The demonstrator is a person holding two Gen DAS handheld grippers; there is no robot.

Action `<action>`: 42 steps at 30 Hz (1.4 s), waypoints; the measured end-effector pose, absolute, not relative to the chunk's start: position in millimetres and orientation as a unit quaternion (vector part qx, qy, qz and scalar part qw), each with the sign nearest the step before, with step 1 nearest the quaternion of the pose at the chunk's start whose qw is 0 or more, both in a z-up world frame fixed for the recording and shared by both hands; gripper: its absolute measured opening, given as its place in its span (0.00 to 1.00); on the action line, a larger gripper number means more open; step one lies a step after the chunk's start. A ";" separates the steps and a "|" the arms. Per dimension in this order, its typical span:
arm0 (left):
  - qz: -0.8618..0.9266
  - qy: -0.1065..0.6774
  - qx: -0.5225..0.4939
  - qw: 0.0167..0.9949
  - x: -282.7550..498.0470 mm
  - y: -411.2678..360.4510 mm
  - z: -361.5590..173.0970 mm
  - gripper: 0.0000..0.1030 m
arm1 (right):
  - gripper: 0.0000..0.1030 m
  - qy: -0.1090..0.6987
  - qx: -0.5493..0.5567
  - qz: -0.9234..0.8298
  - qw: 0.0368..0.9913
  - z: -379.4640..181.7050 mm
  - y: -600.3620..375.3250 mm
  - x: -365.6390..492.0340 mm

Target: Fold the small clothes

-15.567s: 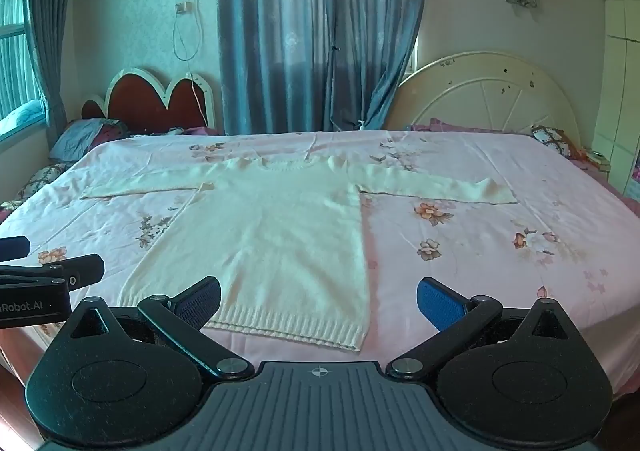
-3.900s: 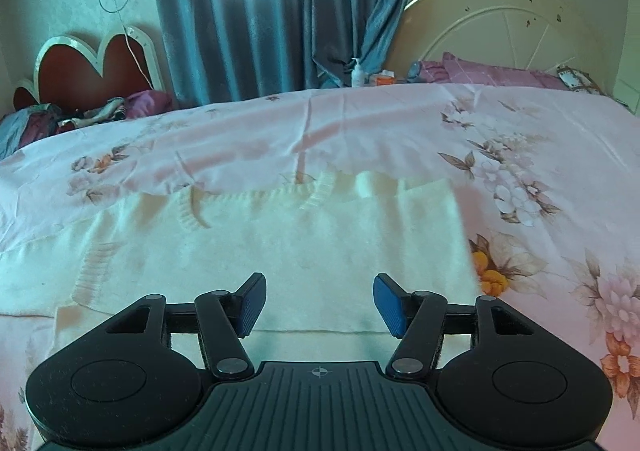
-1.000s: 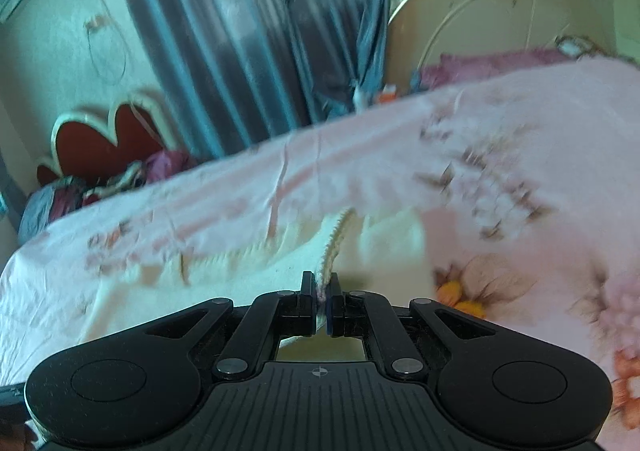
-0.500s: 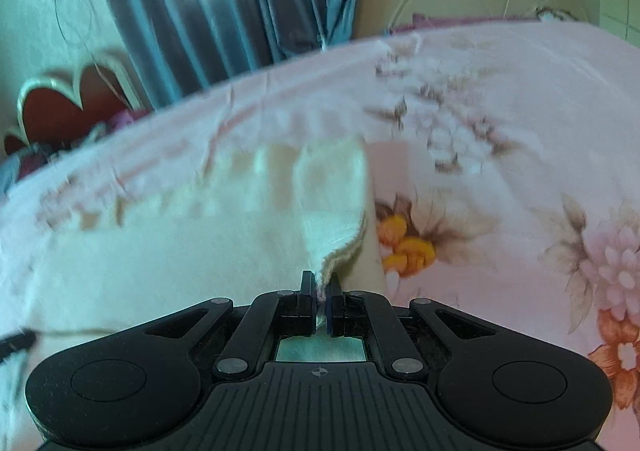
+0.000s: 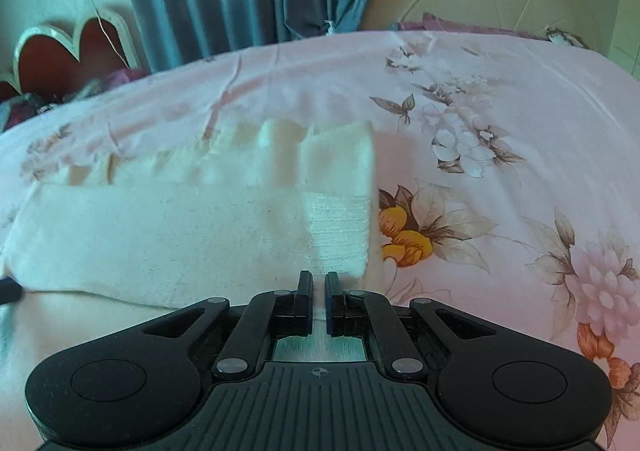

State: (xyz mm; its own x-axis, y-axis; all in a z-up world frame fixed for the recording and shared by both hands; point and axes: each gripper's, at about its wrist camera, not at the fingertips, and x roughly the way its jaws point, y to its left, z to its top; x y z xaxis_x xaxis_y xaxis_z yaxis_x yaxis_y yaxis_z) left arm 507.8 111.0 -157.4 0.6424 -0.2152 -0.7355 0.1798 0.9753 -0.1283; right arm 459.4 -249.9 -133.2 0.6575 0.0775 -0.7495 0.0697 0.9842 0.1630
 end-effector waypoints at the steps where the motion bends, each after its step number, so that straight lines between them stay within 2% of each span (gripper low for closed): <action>1: -0.110 0.403 -0.021 0.908 508.5 110.4 -153.6 0.25 | 0.03 0.404 0.083 0.001 0.911 -128.9 -249.9 458.9; 7: -0.114 0.396 -0.005 0.911 570.5 101.9 -155.0 0.35 | 0.03 0.399 0.075 -0.001 0.914 -137.0 -254.6 504.6; 11: -0.074 0.394 -0.005 0.916 618.9 121.8 -163.7 0.36 | 0.03 0.403 0.091 -0.022 0.910 -147.1 -272.7 525.0; 14: -0.065 0.393 -0.011 0.917 618.1 125.5 -156.6 0.34 | 0.04 0.400 0.093 -0.023 0.911 -141.4 -275.0 521.4; 15: -0.064 0.385 -0.006 0.921 610.7 123.5 -150.7 0.36 | 0.04 0.392 0.092 -0.022 0.915 -135.9 -271.7 516.0; 17: -0.080 0.362 -0.006 0.929 589.6 113.3 -140.6 0.48 | 0.04 0.377 0.095 -0.003 0.921 -127.9 -258.3 507.3; 18: -0.093 0.358 -0.002 0.929 580.2 103.4 -138.9 0.50 | 0.04 0.379 0.092 0.011 0.921 -127.0 -248.4 507.6; 20: -0.109 0.350 0.023 0.930 560.2 80.8 -139.9 0.50 | 0.04 0.382 0.090 0.040 0.919 -128.0 -228.2 507.5; 23: -0.107 0.346 0.024 0.932 537.0 67.4 -147.9 0.46 | 0.04 0.389 0.069 0.069 0.916 -131.9 -204.3 504.1; 26: -0.077 0.362 0.031 0.928 523.8 77.1 -157.3 0.45 | 0.04 0.394 0.043 0.070 0.915 -139.1 -200.5 494.3; 29: -0.058 0.375 0.010 0.925 511.8 100.2 -163.1 0.47 | 0.05 0.395 0.066 0.030 0.916 -145.7 -226.9 484.5; 31: -0.060 0.371 0.014 0.927 505.0 104.8 -157.7 0.44 | 0.05 0.396 0.083 0.019 0.914 -141.9 -236.1 479.0; 37: -0.093 0.342 0.015 0.935 493.7 89.5 -138.0 0.46 | 0.05 0.381 0.060 0.053 0.921 -125.4 -217.7 463.9; 42: -0.096 0.388 0.018 0.917 509.9 87.0 -163.2 0.46 | 0.05 0.405 0.055 0.016 0.913 -141.9 -219.5 466.6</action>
State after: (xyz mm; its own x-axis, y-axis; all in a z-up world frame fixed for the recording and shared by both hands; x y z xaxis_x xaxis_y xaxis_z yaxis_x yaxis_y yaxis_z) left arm 509.9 87.0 -163.2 0.6810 -0.1629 -0.7140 0.1908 0.9807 -0.0417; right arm 466.6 -219.5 -141.9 0.6722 0.0745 -0.7366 0.0148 0.9934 0.1140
